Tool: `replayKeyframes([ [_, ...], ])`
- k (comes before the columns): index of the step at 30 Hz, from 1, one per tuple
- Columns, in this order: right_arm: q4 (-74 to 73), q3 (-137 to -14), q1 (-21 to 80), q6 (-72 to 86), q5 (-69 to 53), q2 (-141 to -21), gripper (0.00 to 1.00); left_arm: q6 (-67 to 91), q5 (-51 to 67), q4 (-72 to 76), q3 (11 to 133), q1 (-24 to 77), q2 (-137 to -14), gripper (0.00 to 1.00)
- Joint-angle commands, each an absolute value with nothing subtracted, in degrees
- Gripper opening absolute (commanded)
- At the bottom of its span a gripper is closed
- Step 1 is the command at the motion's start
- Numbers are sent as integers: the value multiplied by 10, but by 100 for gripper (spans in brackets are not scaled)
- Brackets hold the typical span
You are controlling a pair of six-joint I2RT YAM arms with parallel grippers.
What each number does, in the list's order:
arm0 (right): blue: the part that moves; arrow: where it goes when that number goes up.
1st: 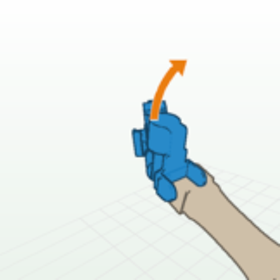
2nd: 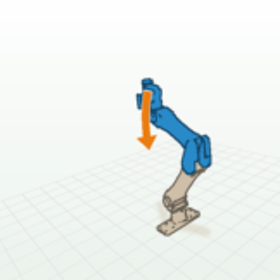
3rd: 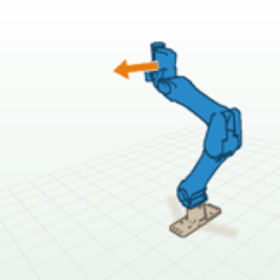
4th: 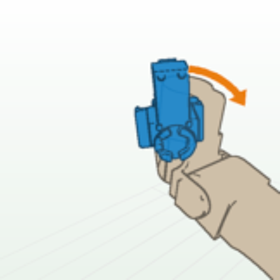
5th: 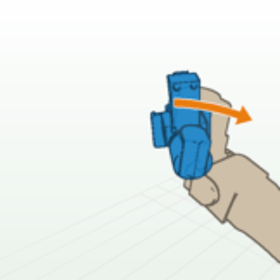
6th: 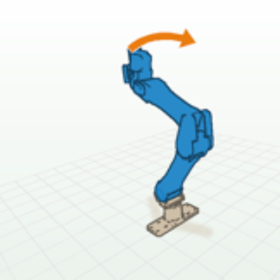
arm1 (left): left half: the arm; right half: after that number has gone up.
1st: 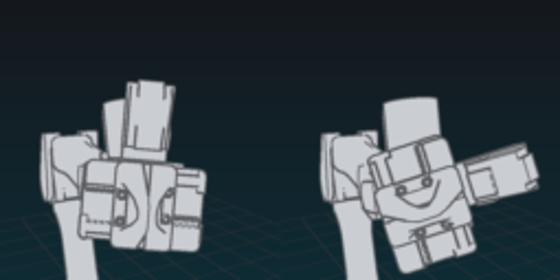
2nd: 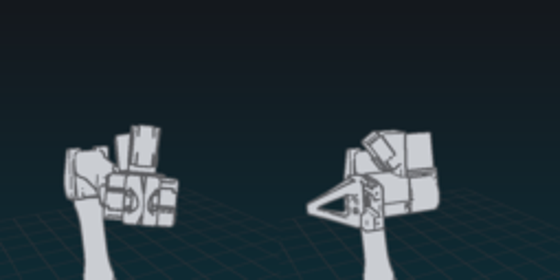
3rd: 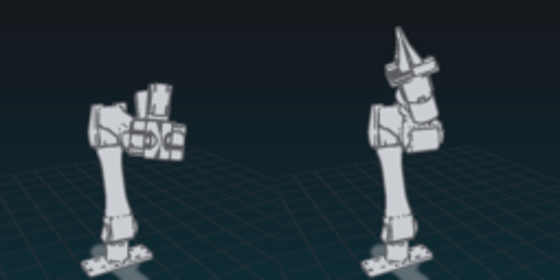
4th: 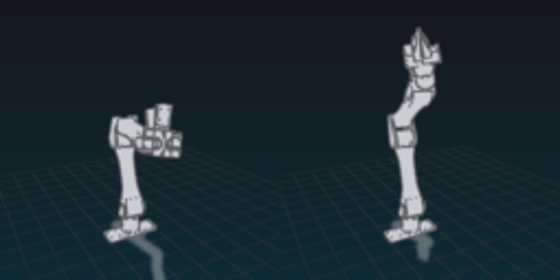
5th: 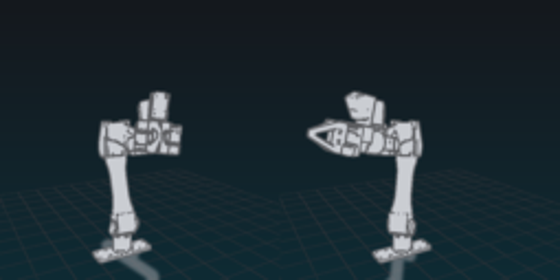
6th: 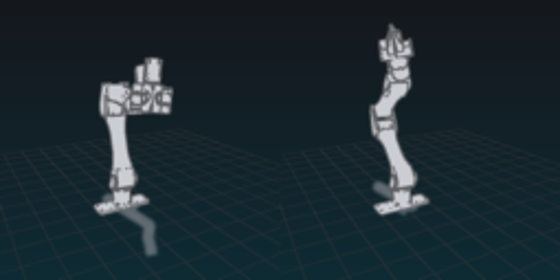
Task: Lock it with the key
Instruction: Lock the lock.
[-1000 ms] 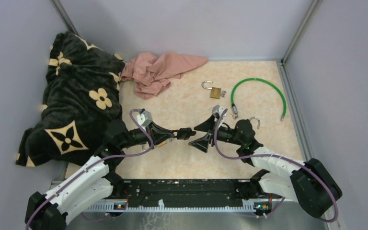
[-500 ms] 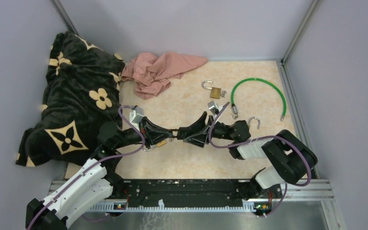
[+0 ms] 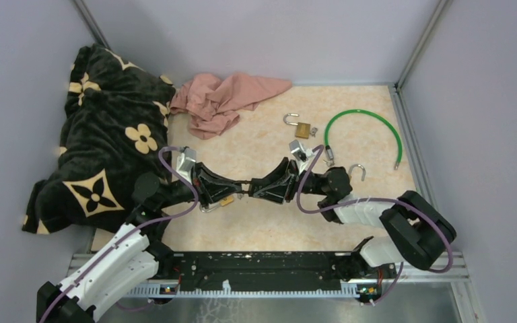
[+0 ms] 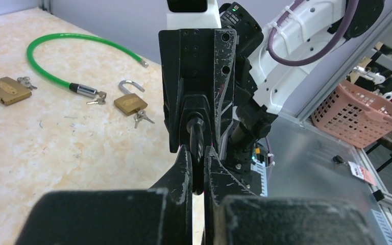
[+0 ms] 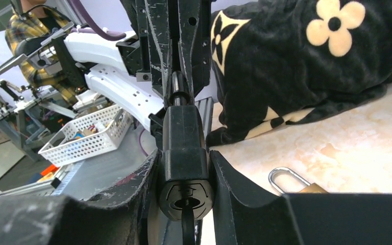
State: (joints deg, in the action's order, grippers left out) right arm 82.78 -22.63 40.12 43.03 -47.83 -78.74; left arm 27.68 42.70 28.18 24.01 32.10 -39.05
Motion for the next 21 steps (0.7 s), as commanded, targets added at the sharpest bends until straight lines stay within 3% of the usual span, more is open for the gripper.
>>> replayKeyframes([
  [1, 769, -284, 423, 369, -448, -723, 0, 315, 418, 347, 251, 320, -389, 0],
  [4, 666, -320, 443, 303, -424, -698, 0, 324, 418, 370, 248, 334, -401, 0],
  [14, 594, -408, 457, 296, -387, -701, 0, 310, 412, 403, 244, 380, -424, 0],
  [21, 457, -474, 488, 250, -319, -681, 0, 299, 356, 397, 222, 403, -448, 0],
])
